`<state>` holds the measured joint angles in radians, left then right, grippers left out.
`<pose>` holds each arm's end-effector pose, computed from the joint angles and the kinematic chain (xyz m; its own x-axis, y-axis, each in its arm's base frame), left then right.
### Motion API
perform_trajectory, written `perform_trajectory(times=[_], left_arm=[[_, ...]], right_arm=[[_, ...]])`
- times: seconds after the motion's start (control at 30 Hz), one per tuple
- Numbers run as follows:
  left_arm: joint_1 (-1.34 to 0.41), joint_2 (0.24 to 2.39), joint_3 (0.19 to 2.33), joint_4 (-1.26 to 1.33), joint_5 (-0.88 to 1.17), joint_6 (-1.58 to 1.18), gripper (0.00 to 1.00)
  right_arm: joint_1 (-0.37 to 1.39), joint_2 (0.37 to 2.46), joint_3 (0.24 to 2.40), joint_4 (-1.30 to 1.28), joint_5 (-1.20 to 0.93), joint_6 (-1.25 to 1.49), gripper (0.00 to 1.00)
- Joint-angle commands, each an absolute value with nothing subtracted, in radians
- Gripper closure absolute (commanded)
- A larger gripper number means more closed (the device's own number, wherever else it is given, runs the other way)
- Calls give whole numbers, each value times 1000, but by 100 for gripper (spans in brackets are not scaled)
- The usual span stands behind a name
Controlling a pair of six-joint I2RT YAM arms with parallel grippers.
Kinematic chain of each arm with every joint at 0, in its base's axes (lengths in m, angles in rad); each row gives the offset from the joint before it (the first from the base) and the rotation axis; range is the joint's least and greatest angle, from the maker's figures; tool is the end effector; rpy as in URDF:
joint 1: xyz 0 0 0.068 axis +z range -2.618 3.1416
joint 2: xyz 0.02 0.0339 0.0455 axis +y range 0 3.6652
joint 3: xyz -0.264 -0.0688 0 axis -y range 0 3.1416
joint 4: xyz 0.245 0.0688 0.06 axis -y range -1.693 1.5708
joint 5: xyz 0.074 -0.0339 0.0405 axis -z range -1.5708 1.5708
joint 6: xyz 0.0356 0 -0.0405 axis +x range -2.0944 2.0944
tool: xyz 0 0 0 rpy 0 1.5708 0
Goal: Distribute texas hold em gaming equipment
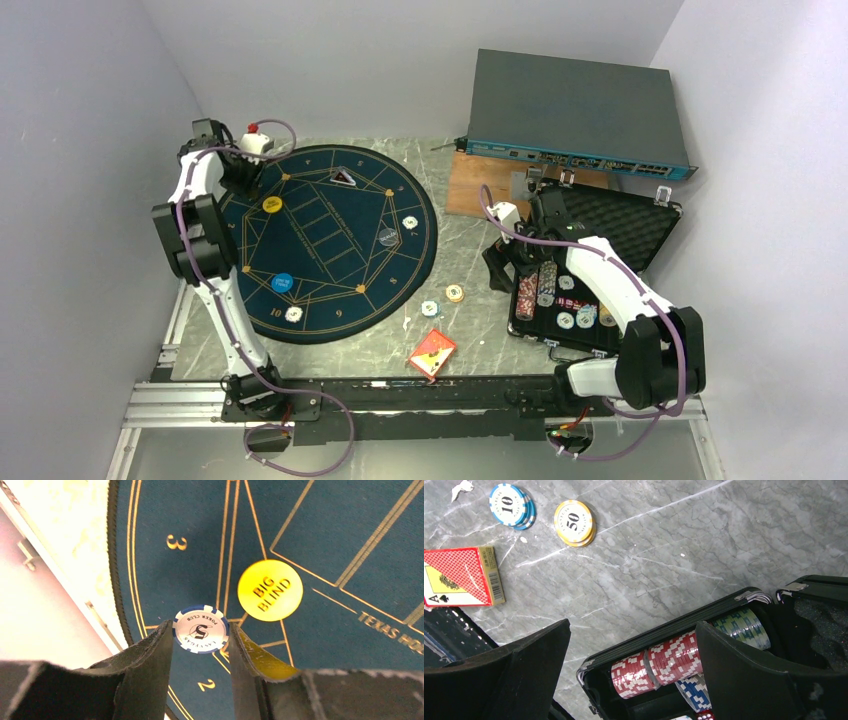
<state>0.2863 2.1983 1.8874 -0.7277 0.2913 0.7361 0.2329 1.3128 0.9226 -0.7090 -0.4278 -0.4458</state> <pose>0.4648 0.1262 0.2162 -0.7004 0.4642 -0.5422 0.4581 0.8749 0.1573 0.2402 0.0722 0.2363 -0.6125 -0.5485 -0.5693 -0.7287 0.6709 0.1376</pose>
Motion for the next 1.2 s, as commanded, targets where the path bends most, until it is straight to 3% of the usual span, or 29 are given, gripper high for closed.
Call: perform_trajectory(times=[0.0, 0.1, 0.2, 0.37, 0.6, 0.73, 1.17], left_arm=[[280, 2275, 2011, -736, 273, 722, 64], [280, 2311, 2040, -738, 264, 727, 57], [281, 2319, 2052, -731, 246, 721, 38], [282, 2247, 2051, -741, 265, 701, 18], [267, 1912, 1769, -755, 475, 652, 16], [264, 1694, 1534, -727, 652, 592, 16], [247, 1366, 1221, -689, 800, 477, 16]], right_arm=[[238, 1322, 922, -707, -445, -466, 1], [238, 1326, 922, -709, -449, -468, 1], [238, 1319, 922, -711, -463, -471, 1], [238, 1314, 921, -712, -471, -476, 1], [273, 1289, 908, -694, -472, -478, 2], [409, 1290, 904, -614, -354, -452, 4], [613, 1625, 1044, -552, -228, -495, 8]])
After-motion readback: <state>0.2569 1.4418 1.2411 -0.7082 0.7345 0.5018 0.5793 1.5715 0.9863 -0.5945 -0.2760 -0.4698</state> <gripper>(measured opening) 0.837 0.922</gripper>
